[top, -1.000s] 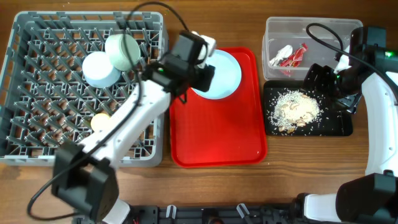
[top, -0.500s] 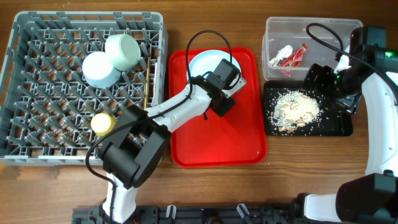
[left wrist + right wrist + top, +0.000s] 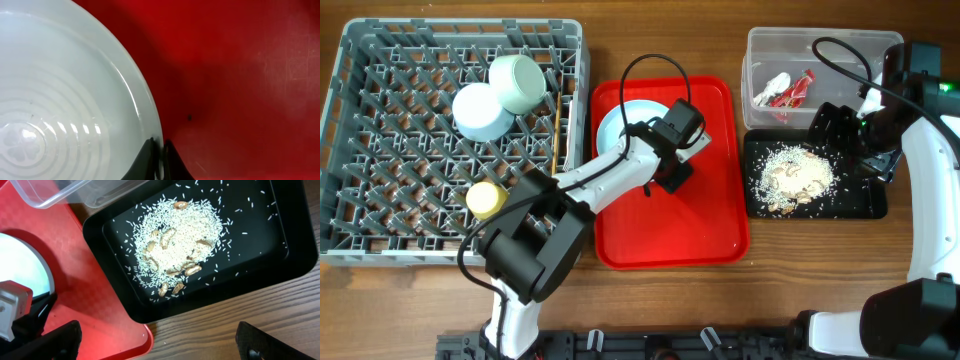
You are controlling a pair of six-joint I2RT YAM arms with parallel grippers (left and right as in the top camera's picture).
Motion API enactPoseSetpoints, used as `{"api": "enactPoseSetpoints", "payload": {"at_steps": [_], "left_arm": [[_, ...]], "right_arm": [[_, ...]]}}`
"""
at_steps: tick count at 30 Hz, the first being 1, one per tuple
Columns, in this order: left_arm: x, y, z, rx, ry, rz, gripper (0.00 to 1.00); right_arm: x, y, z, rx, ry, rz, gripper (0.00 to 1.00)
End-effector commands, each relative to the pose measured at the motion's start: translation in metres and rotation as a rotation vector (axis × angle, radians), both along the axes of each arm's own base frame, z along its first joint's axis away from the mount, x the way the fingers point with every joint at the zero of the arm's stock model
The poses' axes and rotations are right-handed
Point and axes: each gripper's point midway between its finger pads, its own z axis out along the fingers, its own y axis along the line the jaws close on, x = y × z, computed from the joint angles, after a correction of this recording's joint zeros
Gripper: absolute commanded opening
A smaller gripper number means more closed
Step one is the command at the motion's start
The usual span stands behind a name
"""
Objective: Sort waste into correct bins and load items into the dishwasher rack
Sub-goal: 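Stand the white plate upright in the dish rack with the left gripper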
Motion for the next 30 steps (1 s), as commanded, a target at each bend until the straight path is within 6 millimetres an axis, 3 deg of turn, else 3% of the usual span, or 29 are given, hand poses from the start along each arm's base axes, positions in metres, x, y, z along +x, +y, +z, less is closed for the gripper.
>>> {"api": "enactPoseSetpoints", "payload": {"at_steps": [1,10,12,13,17,19,22,25,30], "left_arm": [[0.004,-0.002,0.007,-0.02,-0.006,0.068,0.04],[0.017,-0.009,0.14,-0.27,-0.19,0.187,0.04],[0.02,0.001,0.173,-0.322,-0.245,0.205,0.04],[0.025,0.015,0.201,-0.379,-0.284,0.26,0.04],[0.031,0.039,0.248,-0.54,-0.295,0.314,0.04],[0.038,0.063,0.277,-0.677,-0.273,0.361,0.04],[0.048,0.091,0.292,-0.783,-0.234,0.414,0.04],[0.058,0.119,0.293,-0.877,-0.153,0.475,0.04],[0.065,0.141,0.286,-0.968,-0.048,0.471,0.04]], "right_arm": [[-0.001,-0.002,0.006,-0.017,-0.023,0.012,1.0],[-0.002,-0.002,0.006,-0.017,-0.021,0.015,1.0],[-0.002,-0.001,0.006,-0.017,-0.02,0.015,1.0],[-0.002,-0.001,0.006,-0.017,-0.019,0.015,0.99],[-0.003,-0.001,0.006,-0.016,-0.016,0.015,1.0],[-0.003,-0.001,0.006,-0.016,-0.014,0.015,1.0],[-0.004,-0.001,0.006,-0.016,-0.012,0.015,1.0],[-0.004,-0.001,0.006,-0.015,-0.012,0.014,1.0],[-0.004,-0.001,0.006,-0.014,-0.012,0.015,1.0]]}}
